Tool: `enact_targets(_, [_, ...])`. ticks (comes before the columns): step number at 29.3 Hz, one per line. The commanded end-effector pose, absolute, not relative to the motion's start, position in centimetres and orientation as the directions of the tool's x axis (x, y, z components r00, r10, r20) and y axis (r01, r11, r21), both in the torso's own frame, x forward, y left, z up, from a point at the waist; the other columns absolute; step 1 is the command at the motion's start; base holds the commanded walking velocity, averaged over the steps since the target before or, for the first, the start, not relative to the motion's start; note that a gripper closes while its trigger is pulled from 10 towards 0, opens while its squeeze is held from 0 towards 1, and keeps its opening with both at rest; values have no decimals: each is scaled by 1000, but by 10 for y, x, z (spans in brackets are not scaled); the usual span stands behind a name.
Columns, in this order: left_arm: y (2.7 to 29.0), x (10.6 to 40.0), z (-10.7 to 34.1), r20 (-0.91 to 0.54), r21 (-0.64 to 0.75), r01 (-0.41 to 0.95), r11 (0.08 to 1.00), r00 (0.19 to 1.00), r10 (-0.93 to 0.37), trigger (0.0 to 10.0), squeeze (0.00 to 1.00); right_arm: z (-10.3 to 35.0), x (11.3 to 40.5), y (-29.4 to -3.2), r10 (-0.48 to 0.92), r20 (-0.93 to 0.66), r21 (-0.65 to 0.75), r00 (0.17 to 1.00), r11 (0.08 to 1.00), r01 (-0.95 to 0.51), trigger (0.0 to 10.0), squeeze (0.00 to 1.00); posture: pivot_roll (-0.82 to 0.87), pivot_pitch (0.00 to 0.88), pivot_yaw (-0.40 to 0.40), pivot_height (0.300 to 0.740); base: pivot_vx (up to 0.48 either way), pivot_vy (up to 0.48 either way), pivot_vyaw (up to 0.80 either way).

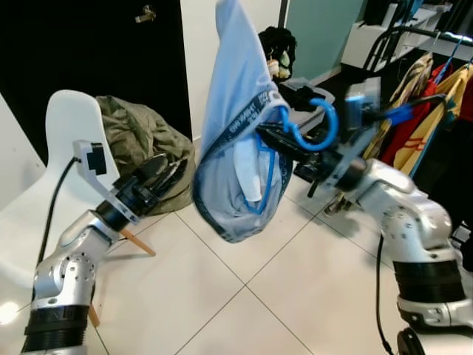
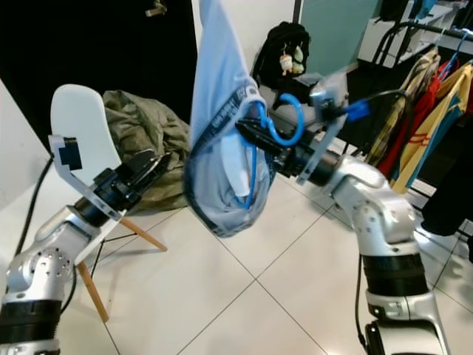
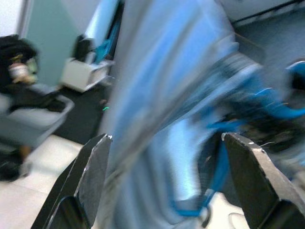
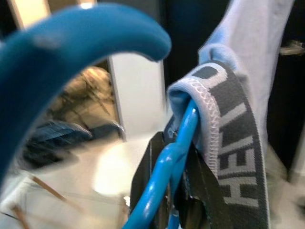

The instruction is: Hang hanger

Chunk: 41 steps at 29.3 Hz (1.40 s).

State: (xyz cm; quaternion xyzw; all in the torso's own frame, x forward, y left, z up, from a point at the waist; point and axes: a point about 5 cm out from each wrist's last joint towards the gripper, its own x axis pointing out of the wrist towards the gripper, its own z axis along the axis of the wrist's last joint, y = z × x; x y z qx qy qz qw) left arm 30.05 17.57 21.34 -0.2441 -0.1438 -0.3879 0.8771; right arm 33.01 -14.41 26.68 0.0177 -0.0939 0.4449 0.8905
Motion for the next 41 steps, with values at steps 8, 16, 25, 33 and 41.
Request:
enact_targets(8, [143,289,213,442,-368,806,463,590,-676,10000,0,277,352,-149,664,257,-67,702,737,-673,10000,0,-36,68,-10,740,0,0,0])
enact_targets(16, [83,273,193,340,-451,788,420,587,-735,10000,0,309,361,-166,497,454,85,739,801,-592,10000,0,-34,78,-1,740,0,0,0])
enact_targets(25, [55,266,176,250,-478,756,448,606,-756,10000,0,337,363,-175,405,587,210,701,760,-615,10000,0,-35,82,0,740,0,0,0])
enact_targets(33, [64,283,181,294,-586,637,502,744,-600,10000,0,334,352,-149,565,560,145,606,653,-743,10000,0,-33,87,-2,740,0,0,0])
enact_targets(41, [59,283,183,302,-589,642,491,738,-603,10000,0,330,347,-142,609,544,126,578,622,-773,10000,0,-36,91,2,740,0,0,0])
